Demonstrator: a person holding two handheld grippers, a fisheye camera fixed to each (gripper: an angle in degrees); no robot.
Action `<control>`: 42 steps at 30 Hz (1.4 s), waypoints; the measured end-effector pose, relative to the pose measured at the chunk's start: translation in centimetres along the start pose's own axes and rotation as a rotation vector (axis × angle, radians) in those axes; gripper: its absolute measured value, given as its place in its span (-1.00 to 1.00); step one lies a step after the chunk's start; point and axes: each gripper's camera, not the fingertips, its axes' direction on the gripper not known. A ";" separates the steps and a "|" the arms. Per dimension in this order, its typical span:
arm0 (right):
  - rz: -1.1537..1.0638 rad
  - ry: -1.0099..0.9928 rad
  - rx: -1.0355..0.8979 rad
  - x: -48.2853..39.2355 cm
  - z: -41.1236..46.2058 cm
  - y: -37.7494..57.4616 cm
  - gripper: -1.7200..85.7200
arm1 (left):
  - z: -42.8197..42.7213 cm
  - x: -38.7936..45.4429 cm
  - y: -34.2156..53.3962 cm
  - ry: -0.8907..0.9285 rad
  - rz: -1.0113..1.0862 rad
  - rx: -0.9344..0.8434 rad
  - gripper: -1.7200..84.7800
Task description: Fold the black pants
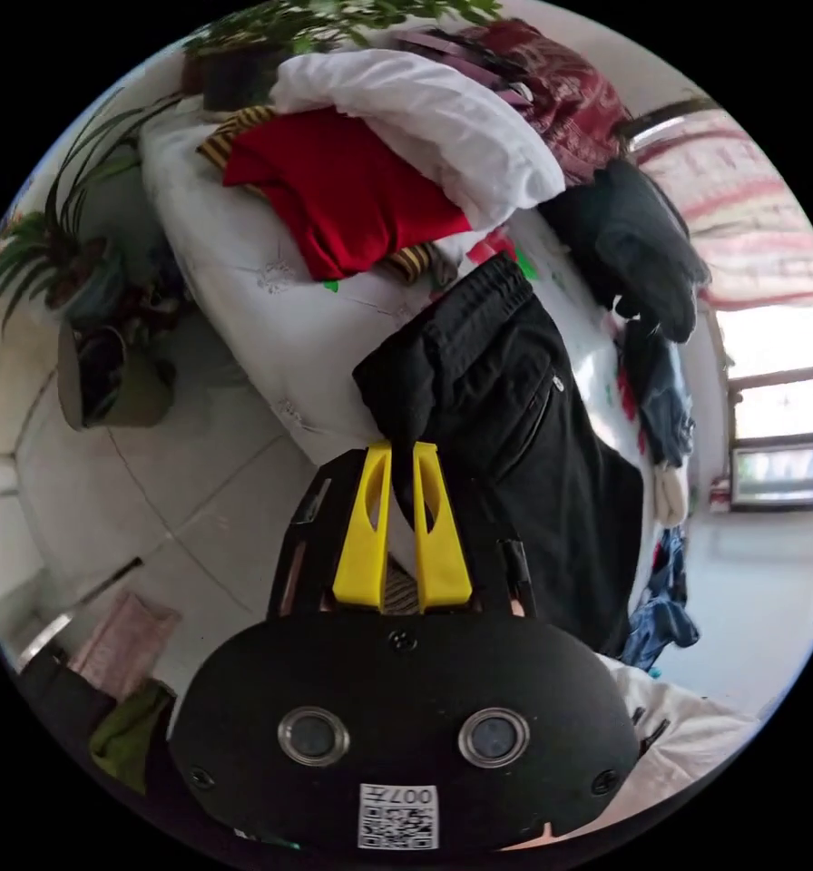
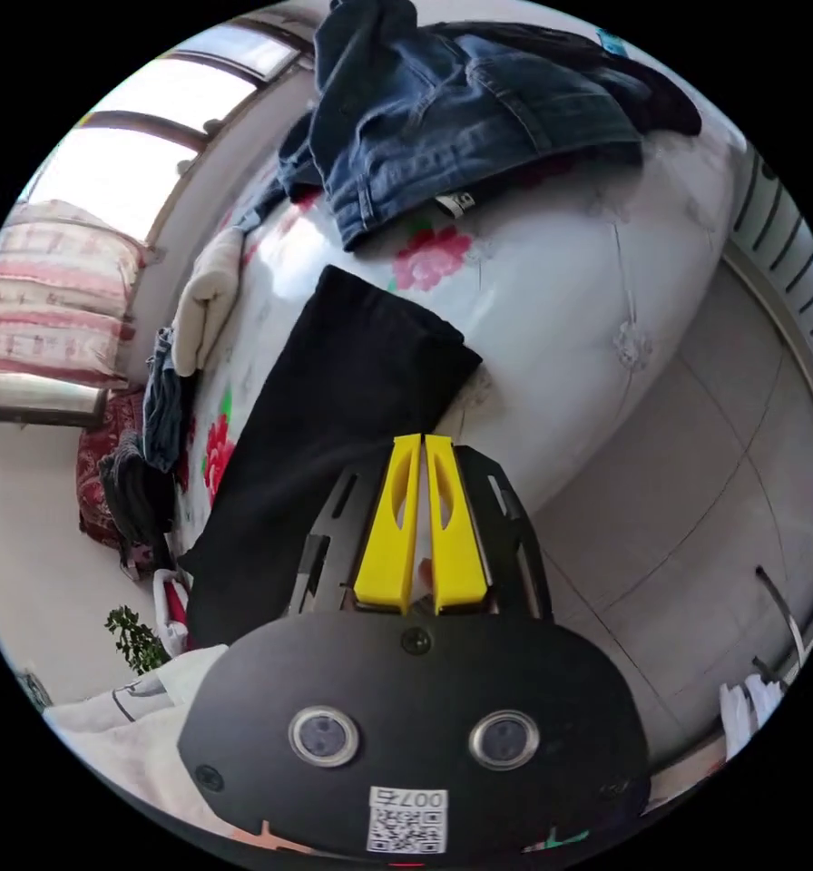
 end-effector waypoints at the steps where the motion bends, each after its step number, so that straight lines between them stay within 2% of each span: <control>1: 0.011 -0.007 0.005 0.3 -0.1 0.0 -0.96 | -0.1 -0.2 -0.3 0.005 -0.007 -0.010 -0.86; 4: -0.004 -0.034 -0.005 1.0 -0.7 -0.7 -0.96 | -0.7 0.2 -0.5 -0.016 0.056 -0.012 -0.86; 7: -0.001 -0.059 -0.047 1.4 -1.5 -2.7 -0.97 | -1.2 0.1 -0.4 0.014 0.033 0.002 -0.88; 10: -0.041 -0.238 0.015 -0.4 -4.8 -5.3 -0.97 | -2.3 0.7 -0.9 0.075 0.039 0.030 -0.90; 16: -0.435 -0.310 0.172 -9.5 -12.9 -8.4 -0.97 | -4.9 2.7 -1.1 0.260 0.111 0.149 -0.93; 18: -0.472 -0.215 0.217 -9.6 -14.2 -8.3 -0.97 | -5.0 2.5 -0.7 0.244 0.109 0.159 -0.94; 20: -0.441 -0.075 0.189 -7.6 -12.8 -8.4 -0.97 | -3.4 1.3 -0.2 0.153 0.109 0.098 -0.93; 22: -0.348 0.048 0.081 -3.6 -9.5 -9.0 -0.97 | -1.3 -0.2 0.2 0.122 0.063 0.020 -0.91; 24: -0.073 0.265 -0.055 2.4 -5.8 -9.5 -0.97 | -0.1 -1.6 0.6 0.141 -0.004 -0.010 -0.88; 26: -0.038 0.296 -0.008 3.7 -6.5 -8.9 -0.97 | -0.7 -2.3 1.2 0.153 -0.055 0.017 -0.81; 28: -0.091 0.239 0.072 2.4 -7.7 -8.7 -0.97 | -1.8 -1.7 1.5 0.086 -0.020 0.031 -0.78; 30: -0.241 0.119 0.062 -1.8 -7.3 -9.7 -0.97 | -3.0 -0.6 2.0 0.018 0.034 0.059 -0.78; 31: -0.291 0.080 0.038 -3.3 -6.7 -10.1 -0.97 | -3.6 0.2 2.3 -0.025 0.067 0.075 -0.81; 34: -0.546 -0.161 -0.198 -12.1 -1.6 -11.7 -0.96 | -4.7 1.7 2.9 -0.157 0.085 0.122 -0.91; 36: -0.685 -0.365 -0.444 -19.9 4.6 -12.1 -0.96 | -4.9 2.3 2.9 -0.148 0.116 0.143 -0.93; 39: -0.828 -0.455 -0.714 -29.5 12.6 -10.9 -0.94 | -4.4 4.6 2.3 -0.121 0.188 0.159 -0.95; 42: -0.933 -0.401 -0.900 -37.3 19.4 -8.9 -0.88 | -3.5 8.3 1.9 -0.137 0.325 0.171 -0.97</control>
